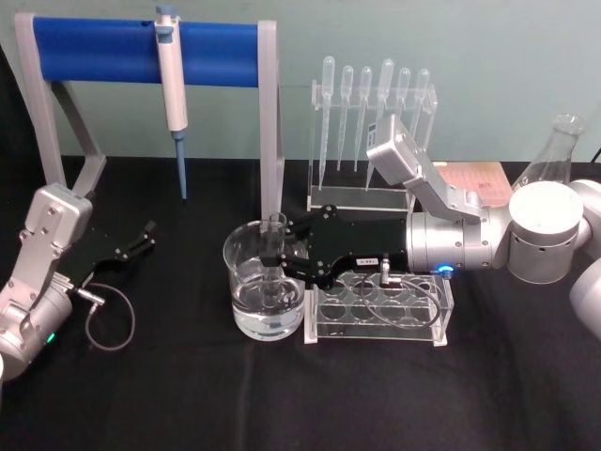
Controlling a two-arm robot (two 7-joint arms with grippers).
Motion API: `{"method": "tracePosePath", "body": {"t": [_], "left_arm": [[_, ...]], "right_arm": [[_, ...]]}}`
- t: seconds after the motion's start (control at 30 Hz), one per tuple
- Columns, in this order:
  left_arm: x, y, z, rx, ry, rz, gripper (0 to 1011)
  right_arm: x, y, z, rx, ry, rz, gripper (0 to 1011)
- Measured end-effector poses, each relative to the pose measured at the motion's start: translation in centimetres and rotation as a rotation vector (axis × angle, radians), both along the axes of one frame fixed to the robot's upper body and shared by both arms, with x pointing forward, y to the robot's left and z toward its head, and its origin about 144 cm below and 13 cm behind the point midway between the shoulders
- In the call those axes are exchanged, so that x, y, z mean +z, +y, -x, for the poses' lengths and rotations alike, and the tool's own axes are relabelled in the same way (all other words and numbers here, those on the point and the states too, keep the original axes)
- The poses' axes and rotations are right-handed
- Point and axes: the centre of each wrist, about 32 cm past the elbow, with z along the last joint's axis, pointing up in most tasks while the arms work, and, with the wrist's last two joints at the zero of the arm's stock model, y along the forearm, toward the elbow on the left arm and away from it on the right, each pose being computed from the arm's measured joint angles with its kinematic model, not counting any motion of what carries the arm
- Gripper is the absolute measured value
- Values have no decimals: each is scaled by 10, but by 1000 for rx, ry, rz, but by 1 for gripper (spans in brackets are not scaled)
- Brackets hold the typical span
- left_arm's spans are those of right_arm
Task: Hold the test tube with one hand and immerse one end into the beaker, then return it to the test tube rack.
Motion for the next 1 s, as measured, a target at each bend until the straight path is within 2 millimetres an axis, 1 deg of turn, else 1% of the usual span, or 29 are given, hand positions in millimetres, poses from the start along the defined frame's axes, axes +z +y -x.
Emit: {"method": "tracePosePath", "body": {"t": [1.0], "left_arm": [[0, 0, 0, 0, 0, 0, 1000]], "right_arm": [[0, 0, 0, 0, 0, 0, 233]]}}
